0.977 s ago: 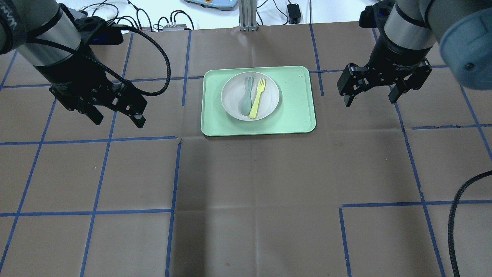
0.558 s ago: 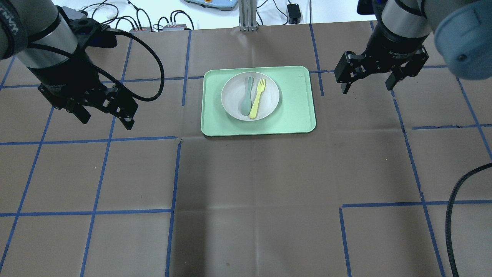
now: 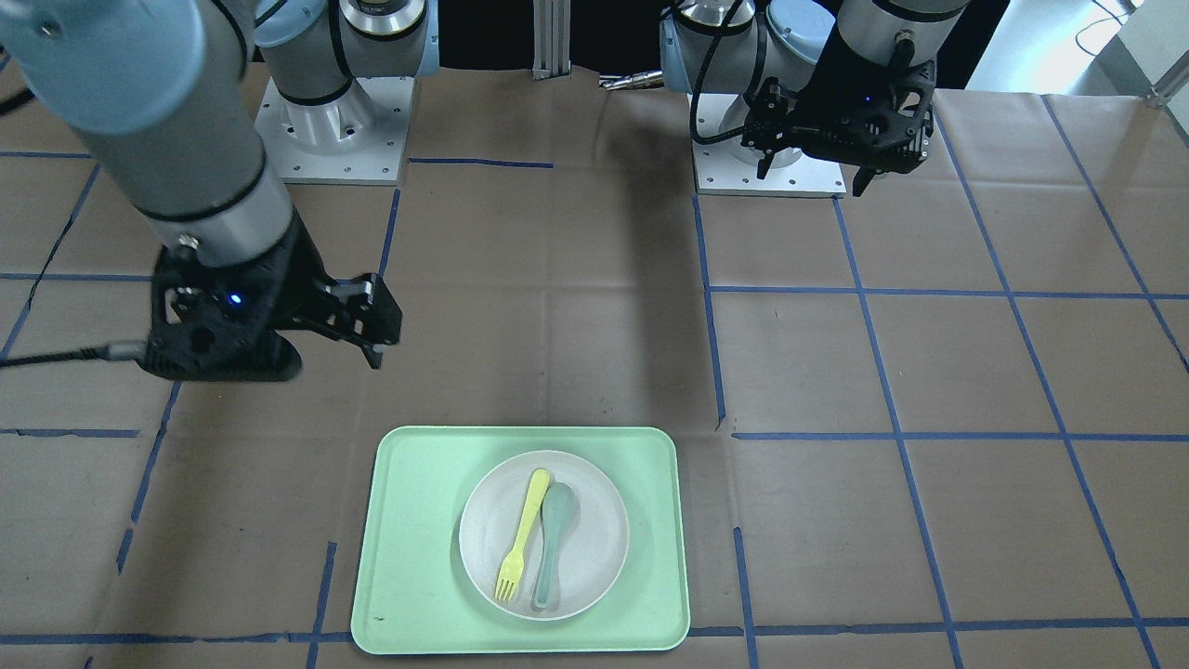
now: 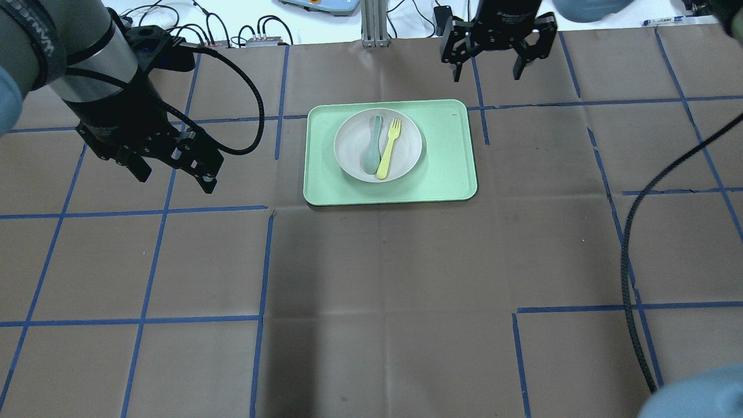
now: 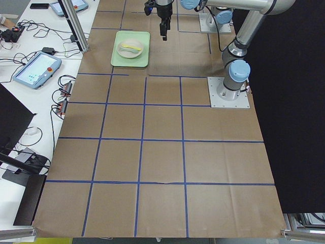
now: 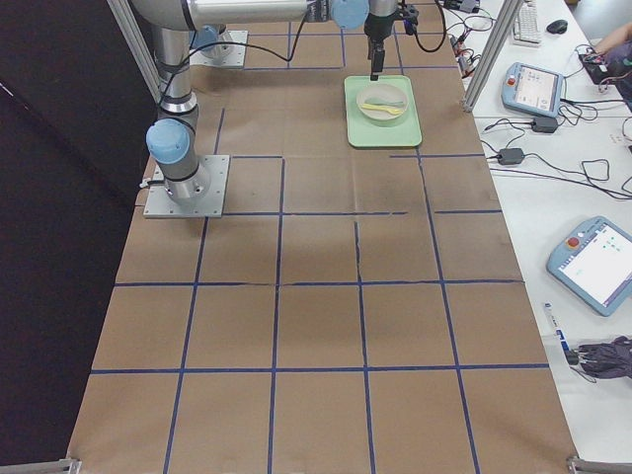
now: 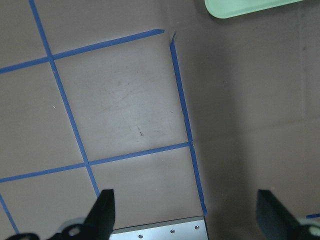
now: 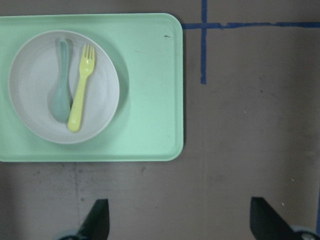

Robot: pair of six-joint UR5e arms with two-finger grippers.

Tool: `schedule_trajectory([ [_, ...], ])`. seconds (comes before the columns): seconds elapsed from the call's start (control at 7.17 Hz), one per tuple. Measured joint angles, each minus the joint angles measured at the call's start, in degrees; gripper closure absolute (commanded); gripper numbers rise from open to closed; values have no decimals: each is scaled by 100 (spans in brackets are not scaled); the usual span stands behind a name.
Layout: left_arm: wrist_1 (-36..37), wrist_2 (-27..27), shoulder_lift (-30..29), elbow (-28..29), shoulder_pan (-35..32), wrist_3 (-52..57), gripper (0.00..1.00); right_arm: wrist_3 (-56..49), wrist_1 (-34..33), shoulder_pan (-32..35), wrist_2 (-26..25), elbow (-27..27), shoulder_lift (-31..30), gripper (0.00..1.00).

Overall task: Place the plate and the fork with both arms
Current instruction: 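Move the right gripper over the yellow fork on the plate, then lower the right gripper and grasp the yellow fork handle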

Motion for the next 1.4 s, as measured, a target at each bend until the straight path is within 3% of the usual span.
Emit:
schedule_trajectory([
  [0.28,90,-24,13,-17,-53,-1,0,644,-26,468,-3,-571,781,0],
  [0.56,144,-34,19,-33,-58,10,0,1020,-297,792,-1,-636,1288,0],
  [1.26,437,-36,0,-53,-59,26,0,1099,-1831,866,-95,69,1920,0],
  [1.4,460,-33,16,-74,-57,25,0,1109,-1968,863,-103,164,1953,6],
])
